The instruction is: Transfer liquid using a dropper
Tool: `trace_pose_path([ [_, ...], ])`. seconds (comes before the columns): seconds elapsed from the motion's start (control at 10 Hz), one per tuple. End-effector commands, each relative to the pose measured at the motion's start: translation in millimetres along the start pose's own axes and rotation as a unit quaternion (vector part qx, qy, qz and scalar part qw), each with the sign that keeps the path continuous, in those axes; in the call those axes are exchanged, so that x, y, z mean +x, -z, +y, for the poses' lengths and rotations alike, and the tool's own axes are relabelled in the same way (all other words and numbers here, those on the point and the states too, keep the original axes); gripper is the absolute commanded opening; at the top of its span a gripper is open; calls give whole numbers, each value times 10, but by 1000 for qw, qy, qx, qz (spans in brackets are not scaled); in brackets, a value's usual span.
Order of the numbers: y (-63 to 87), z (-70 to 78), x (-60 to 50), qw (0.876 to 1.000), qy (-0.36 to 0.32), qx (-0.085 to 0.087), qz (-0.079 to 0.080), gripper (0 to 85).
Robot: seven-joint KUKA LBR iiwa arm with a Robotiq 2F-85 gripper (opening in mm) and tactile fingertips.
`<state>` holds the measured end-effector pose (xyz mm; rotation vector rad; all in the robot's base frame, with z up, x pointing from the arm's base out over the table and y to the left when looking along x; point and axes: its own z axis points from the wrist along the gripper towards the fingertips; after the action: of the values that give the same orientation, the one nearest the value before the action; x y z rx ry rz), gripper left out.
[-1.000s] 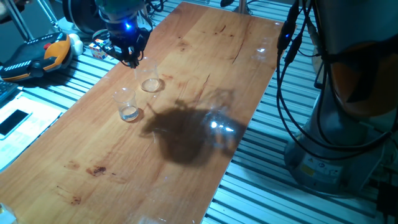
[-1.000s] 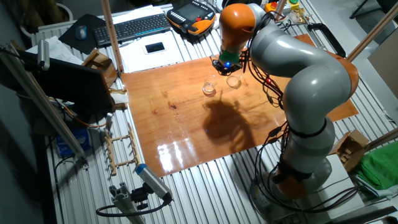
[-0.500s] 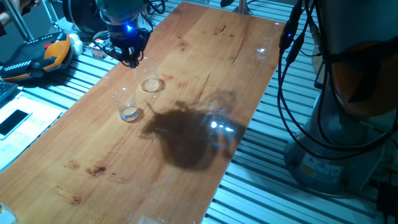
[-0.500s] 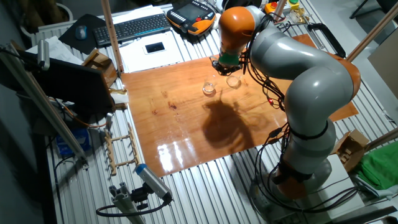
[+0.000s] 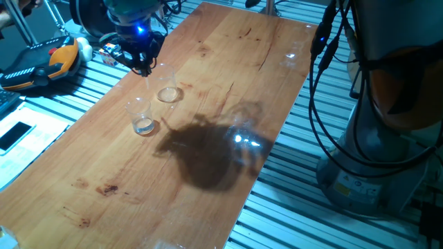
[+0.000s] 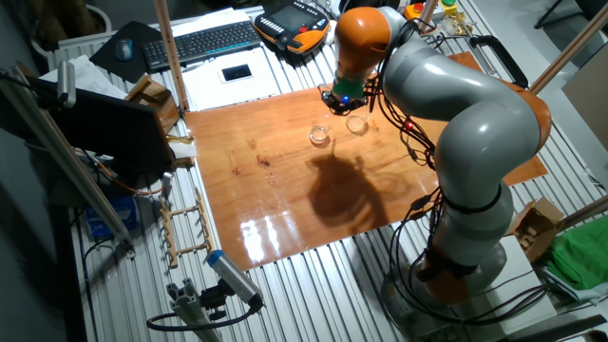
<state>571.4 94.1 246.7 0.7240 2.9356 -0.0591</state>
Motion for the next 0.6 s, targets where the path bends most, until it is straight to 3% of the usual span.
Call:
trace_pose_path([
  [0.0, 7, 42, 35, 1000, 0, -2, 3, 10],
  [0.2, -61, 135, 116, 1000, -3, -8, 2, 10],
  [0.5, -164, 219, 139, 1000, -2, -8, 0, 10],
])
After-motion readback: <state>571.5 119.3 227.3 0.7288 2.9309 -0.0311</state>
